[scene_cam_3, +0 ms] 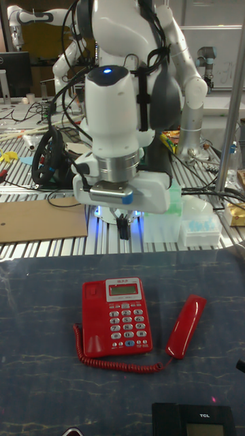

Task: Place the handset of the telephone on the corresponding phone cradle

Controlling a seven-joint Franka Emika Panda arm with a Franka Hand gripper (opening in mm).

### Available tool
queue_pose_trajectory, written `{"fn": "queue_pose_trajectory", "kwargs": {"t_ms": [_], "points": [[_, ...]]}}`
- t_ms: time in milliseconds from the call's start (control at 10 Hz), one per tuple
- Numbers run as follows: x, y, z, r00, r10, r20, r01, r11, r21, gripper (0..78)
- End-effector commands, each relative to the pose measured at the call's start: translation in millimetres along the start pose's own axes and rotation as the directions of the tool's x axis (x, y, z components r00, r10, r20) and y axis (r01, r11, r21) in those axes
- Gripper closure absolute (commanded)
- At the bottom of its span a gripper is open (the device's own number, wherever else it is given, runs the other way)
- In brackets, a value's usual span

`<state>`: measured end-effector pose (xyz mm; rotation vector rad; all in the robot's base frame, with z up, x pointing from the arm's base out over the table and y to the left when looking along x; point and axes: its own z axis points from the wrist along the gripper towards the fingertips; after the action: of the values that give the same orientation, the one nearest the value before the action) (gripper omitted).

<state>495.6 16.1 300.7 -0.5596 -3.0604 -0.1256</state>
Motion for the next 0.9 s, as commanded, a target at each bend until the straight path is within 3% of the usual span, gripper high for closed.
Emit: {"fn": "queue_pose_trajectory", "kwargs": {"t_ms": [100, 500, 900], "points": [[36.2, 82.8, -25.3, 0.993, 0.119, -0.015, -0.118, 0.993, 0.017, 77.6], [46.1, 107.6, -12.9, 0.987, 0.161, -0.012, -0.161, 0.987, 0.003, 77.6], [42.5, 127.4, 1.9, 0.982, 0.190, 0.002, -0.190, 0.982, -0.003, 77.6]]}}
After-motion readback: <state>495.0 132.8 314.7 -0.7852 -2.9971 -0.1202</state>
